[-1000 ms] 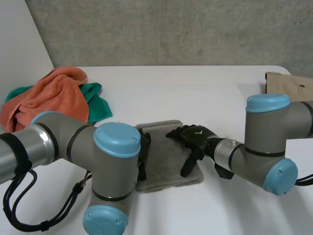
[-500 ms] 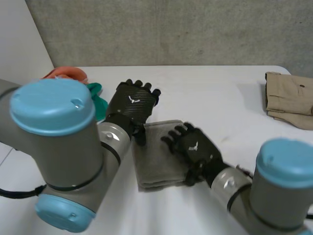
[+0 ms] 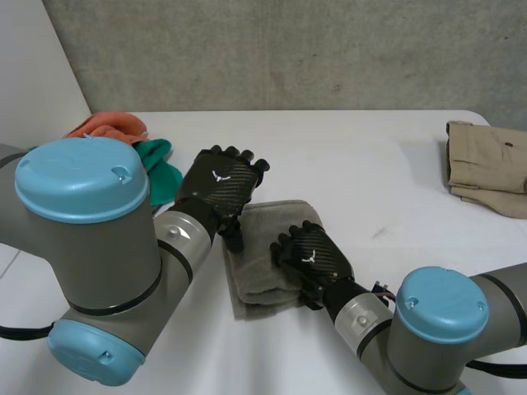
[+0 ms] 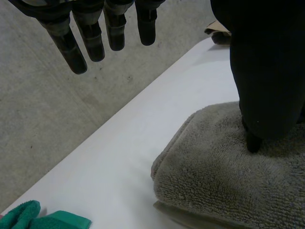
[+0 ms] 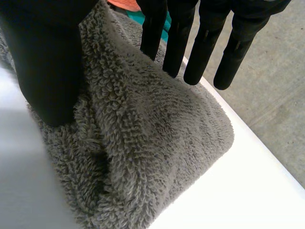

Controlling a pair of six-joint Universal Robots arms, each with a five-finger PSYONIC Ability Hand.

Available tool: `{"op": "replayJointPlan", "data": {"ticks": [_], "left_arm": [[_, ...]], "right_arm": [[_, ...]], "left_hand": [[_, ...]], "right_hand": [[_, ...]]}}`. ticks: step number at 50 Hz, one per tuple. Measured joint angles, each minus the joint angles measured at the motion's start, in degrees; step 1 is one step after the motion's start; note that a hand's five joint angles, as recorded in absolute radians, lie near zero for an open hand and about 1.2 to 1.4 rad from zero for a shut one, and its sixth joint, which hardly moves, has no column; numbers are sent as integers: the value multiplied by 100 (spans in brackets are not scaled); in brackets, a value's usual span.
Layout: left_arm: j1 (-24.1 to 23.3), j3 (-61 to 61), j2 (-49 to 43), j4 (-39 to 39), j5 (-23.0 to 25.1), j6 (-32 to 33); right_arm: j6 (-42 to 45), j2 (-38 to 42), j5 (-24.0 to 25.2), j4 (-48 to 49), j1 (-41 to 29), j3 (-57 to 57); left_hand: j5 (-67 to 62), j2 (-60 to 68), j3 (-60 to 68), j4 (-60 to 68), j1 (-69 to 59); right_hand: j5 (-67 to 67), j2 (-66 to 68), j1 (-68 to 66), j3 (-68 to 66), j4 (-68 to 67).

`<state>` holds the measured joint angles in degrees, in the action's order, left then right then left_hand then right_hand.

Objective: Fold the laundry.

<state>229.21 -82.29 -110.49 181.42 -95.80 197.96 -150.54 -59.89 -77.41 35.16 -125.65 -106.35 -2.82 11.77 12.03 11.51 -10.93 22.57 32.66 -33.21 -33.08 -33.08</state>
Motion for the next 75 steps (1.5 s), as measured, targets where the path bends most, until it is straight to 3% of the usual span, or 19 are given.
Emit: {"op": "replayJointPlan", "data": {"ticks": [10, 14, 26, 38, 48, 54, 67, 75], "left_arm": [[7, -109, 54, -1, 8, 6], [9, -168, 57, -1, 9, 6], [2, -193, 78, 11, 9, 1], [-7, -204, 81, 22, 15, -1], [2, -213, 81, 72, 18, -3], [4, -216, 90, 81, 16, -3], [-3, -75, 247, 86, 25, 9], [-102, 224, 282, 93, 71, 12]], "right_arm": [[-17, 310, -47, -63, -14, 340], [-48, 304, -76, -195, -3, 381], [-99, -48, -59, -779, 8, 223], [-95, 200, -41, -700, 14, 467], [-85, 557, -38, -685, 14, 972], [-96, 672, -53, -677, 18, 1272], [-111, 235, -94, -723, 587, 2098], [-168, 122, 29, -815, 1823, 3384]], "left_hand": [[0, -1, 0, 0, 0], [0, 0, 0, 0, 0], [0, -1, 0, 0, 0], [0, 0, 0, 0, 0], [0, -1, 0, 0, -3], [0, -1, 0, 0, -3], [0, 0, 0, 0, -3], [0, -1, 0, 0, -1]], "right_hand": [[-84, -67, 58, 115, 130], [-1047, -897, 784, 937, 1000], [-1168, -897, 958, 937, 1073], [-812, -883, 942, 922, 902], [-742, 68, -10, -25, -32], [2767, 3203, -2305, -3154, -3317], [2779, 3202, -2296, -3172, -3498], [2780, 3202, -2295, -3209, -3535]]}}
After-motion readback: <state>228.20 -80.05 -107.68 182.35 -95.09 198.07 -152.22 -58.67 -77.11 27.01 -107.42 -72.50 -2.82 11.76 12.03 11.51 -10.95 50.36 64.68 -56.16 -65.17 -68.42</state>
